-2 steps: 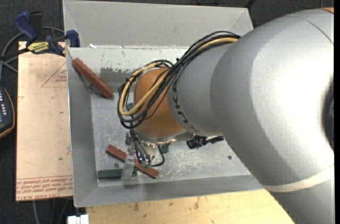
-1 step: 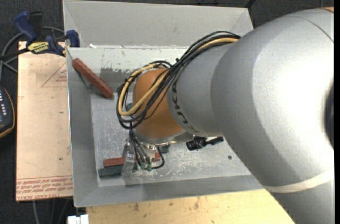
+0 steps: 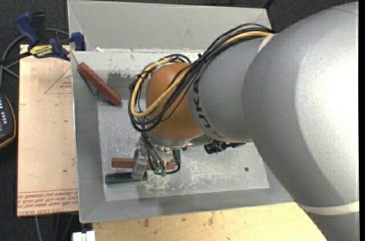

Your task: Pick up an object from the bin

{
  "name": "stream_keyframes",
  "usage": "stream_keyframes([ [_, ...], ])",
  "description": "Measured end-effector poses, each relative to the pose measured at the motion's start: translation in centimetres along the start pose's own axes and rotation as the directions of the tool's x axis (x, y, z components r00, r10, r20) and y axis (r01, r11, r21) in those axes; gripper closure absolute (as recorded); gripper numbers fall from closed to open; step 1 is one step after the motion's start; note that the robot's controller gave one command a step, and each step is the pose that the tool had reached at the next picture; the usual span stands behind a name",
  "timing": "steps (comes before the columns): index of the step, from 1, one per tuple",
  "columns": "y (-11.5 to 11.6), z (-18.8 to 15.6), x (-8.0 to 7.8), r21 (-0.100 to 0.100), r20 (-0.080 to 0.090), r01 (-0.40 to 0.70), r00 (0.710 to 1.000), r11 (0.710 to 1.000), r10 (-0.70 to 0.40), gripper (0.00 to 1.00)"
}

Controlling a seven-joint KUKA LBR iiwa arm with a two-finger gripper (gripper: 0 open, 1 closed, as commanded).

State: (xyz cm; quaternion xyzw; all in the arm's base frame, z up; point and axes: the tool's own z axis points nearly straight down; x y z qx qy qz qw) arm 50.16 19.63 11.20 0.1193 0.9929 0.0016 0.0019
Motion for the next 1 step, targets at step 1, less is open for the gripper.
stream_keyframes([
  [1, 0.04, -0.03, -0.02, 0.002, -0.003, 0.001, 1.000, 1.000, -0.001, 1.00],
])
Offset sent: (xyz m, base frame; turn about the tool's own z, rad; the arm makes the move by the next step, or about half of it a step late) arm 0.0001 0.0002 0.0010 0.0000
